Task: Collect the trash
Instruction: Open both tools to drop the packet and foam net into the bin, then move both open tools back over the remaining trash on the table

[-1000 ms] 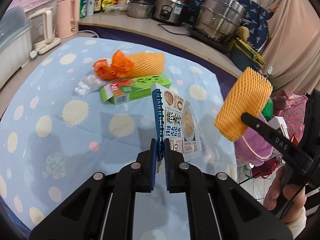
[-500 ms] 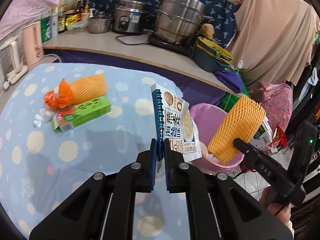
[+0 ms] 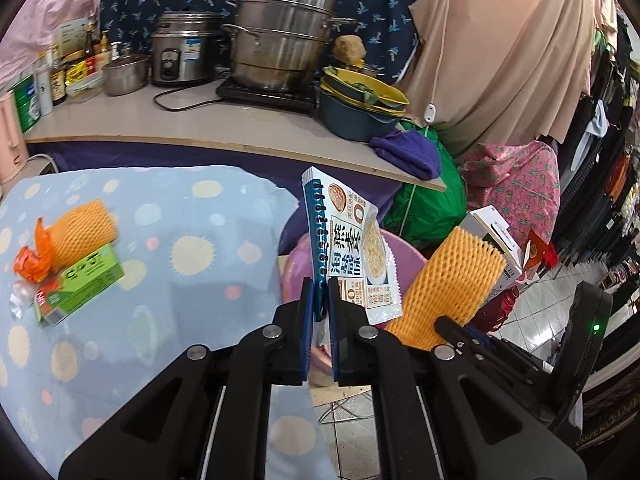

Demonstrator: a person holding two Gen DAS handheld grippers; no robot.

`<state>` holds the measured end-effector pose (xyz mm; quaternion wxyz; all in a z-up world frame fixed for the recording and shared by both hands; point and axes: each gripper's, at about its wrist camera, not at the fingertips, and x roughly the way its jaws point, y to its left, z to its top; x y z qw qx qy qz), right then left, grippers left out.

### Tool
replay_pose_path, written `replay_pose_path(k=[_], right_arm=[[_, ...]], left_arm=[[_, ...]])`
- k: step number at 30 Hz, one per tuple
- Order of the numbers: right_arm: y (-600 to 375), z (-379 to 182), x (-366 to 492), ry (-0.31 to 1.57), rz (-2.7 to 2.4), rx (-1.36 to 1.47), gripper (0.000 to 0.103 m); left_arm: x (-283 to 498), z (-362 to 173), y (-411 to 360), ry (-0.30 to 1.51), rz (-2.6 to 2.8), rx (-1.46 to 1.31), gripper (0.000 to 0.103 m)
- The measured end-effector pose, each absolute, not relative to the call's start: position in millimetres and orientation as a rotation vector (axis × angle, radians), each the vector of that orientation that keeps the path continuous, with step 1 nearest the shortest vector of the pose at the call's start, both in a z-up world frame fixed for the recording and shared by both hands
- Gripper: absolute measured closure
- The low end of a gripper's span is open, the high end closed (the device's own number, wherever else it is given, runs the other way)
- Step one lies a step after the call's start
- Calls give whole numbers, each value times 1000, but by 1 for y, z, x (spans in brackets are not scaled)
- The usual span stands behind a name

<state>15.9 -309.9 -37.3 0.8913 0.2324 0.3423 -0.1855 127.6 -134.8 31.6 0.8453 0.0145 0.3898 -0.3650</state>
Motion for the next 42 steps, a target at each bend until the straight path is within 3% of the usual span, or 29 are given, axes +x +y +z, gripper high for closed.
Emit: replay_pose_path(k=[11, 17, 21, 23, 42], right_arm=[[-336, -59, 27, 759, -426, 495, 91], [-340, -67, 33, 773, -444, 488, 79], [-342, -68, 34, 768, -448, 491, 73], [-341, -67, 33, 761, -452, 486, 69], [-318, -43, 33, 717, -399, 466, 67]], left_arm=[[133, -2, -185, 869, -798, 87, 96], [137, -24, -194, 909, -788, 104, 93], [137, -33, -197, 919, -770, 113, 67], [136, -34, -195, 910, -766, 113, 64], [141, -27, -164, 915, -715, 65, 62]])
